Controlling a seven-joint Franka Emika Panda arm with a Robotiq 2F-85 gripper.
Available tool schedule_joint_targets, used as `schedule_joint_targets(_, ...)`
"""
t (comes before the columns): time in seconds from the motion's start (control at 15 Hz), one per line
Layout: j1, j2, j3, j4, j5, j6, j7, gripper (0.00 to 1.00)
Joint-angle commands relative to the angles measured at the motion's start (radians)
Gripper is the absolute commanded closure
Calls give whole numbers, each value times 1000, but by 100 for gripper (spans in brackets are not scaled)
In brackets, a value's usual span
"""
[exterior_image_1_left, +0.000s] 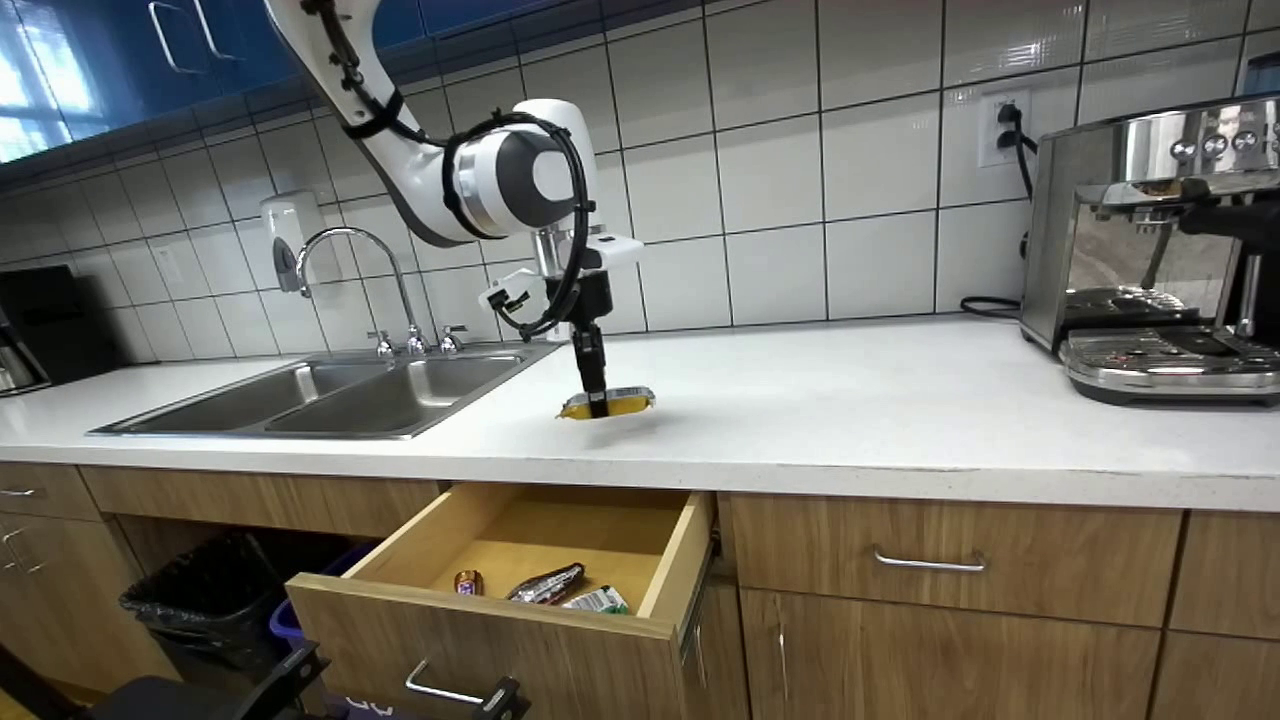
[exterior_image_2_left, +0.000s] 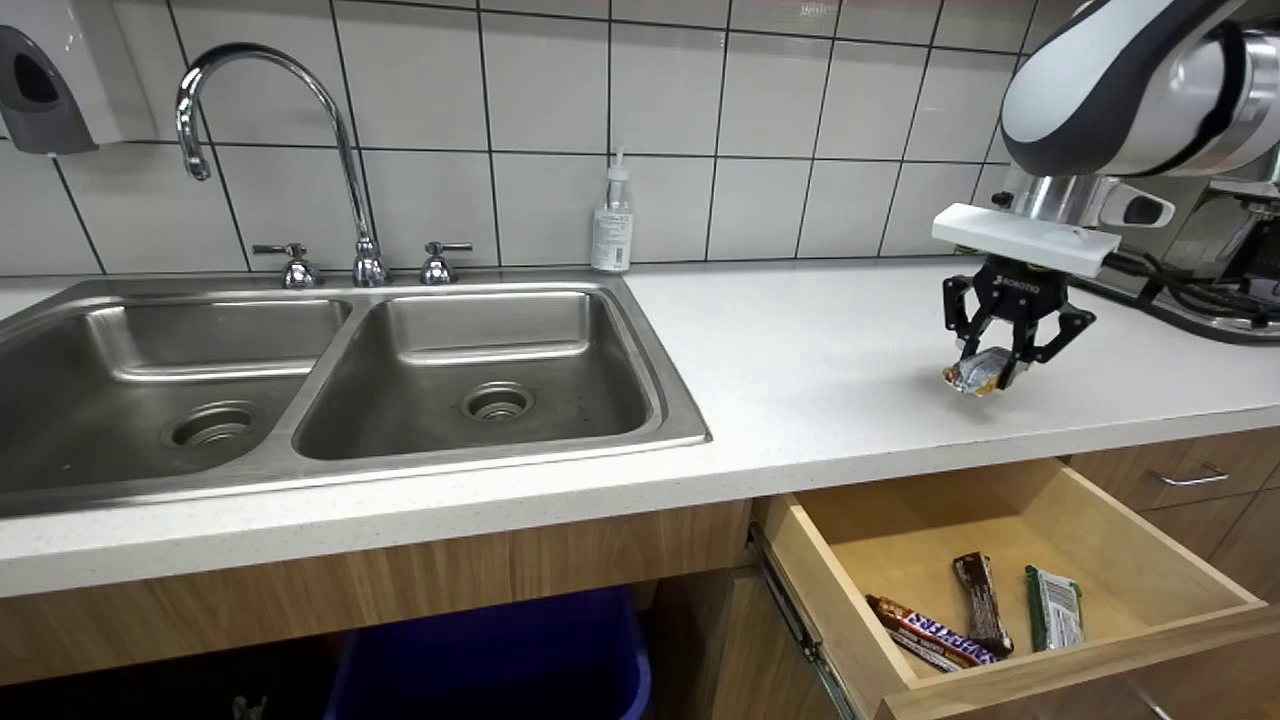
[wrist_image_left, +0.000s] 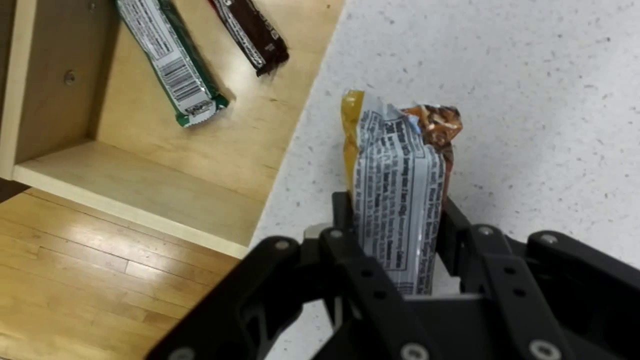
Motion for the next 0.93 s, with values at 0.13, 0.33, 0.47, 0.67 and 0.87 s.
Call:
schedule_joint_targets(0.13,12,-146,5,-193,-92,37,-2,83)
schedule_joint_targets(0.33,11,-190,14,-267,-134,41,1,83)
schedule_joint_targets(0.47,8,-212,21,-307,-154,42,1,83)
schedule_joint_targets(0.67,3,-235,30,-353,-186,41,3,83)
schedule_joint_targets(0.87,-1,-236,37,-381,-205,38,3,83)
